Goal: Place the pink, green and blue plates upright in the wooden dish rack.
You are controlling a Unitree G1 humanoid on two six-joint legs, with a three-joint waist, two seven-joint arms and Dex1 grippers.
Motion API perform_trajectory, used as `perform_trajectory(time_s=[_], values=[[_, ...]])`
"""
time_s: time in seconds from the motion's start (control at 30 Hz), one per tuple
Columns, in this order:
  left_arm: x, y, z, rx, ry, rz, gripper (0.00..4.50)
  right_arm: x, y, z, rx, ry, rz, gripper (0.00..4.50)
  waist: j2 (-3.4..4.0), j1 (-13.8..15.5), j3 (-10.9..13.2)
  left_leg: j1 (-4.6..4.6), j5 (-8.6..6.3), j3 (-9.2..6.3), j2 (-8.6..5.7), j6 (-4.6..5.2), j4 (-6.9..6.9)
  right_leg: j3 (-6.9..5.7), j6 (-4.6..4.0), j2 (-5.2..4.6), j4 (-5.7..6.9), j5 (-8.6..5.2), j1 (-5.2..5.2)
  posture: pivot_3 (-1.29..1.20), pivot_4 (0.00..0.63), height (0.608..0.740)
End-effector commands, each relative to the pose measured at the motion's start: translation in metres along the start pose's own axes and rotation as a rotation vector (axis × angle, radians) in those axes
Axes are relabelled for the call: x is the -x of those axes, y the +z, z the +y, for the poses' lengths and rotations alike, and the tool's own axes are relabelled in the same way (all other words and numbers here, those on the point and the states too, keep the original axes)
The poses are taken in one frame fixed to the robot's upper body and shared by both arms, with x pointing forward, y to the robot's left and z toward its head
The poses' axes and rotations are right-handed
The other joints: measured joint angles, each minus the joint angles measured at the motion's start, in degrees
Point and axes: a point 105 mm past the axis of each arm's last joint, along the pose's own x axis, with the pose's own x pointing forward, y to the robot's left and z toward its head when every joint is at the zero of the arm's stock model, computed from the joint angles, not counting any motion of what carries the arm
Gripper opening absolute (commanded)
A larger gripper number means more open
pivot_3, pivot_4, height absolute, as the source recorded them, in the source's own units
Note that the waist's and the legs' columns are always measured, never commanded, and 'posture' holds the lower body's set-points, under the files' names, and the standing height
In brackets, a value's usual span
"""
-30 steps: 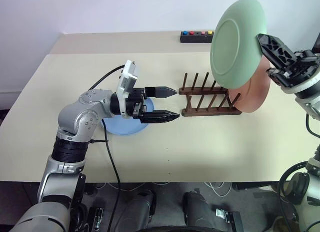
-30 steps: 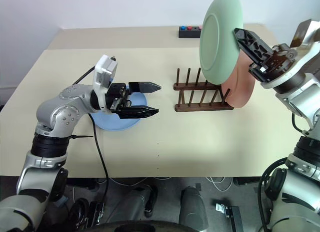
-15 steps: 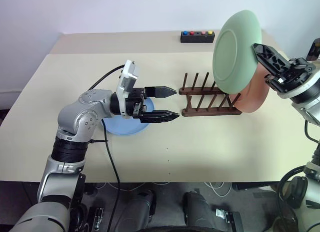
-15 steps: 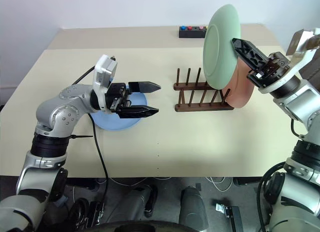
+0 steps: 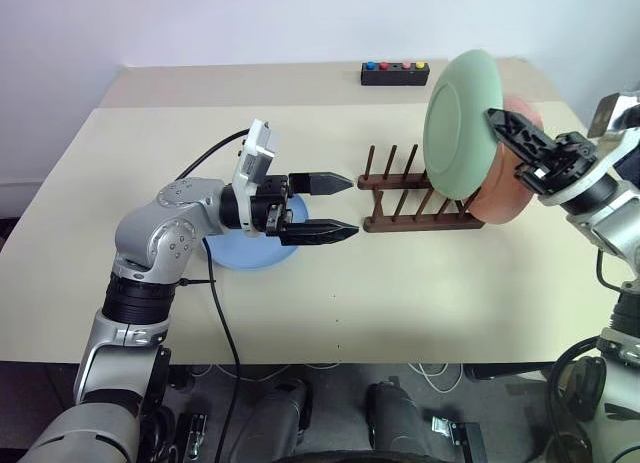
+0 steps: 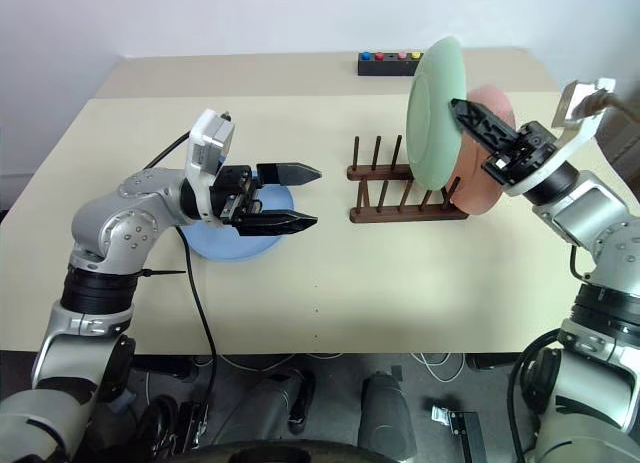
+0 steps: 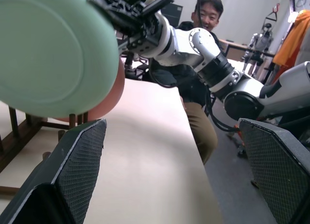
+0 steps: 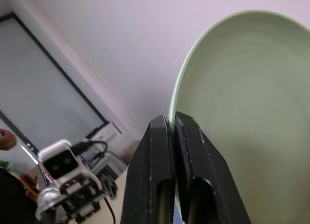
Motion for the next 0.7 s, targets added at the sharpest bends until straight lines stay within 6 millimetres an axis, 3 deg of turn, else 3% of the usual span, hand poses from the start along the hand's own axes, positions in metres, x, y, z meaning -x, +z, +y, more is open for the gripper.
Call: perform_trajectory(time_s=[0.03,0.7], values=[[0.002,0.010,-0.005,-0.043,-0.008,-0.011,4.50,-0.001,0.004,0.003,0.027,0.022,-0.022,0.09,0.00,0.01,0.00,0.00,0.00,0.00,0.00,0.00,0.00,0.00,0.00,0.00,0.00,0.00,0.00,0.00,0.150,0.740],[0.002,0.010,-0.007,-0.040,-0.006,-0.011,4.50,0.004,-0.015,-0.008,0.072,-0.017,0.041,0.09,0.00,0.00,0.00,0.00,0.00,0.00,0.00,0.00,0.00,0.00,0.00,0.01,0.00,0.00,0.00,0.00,0.150,0.740]])
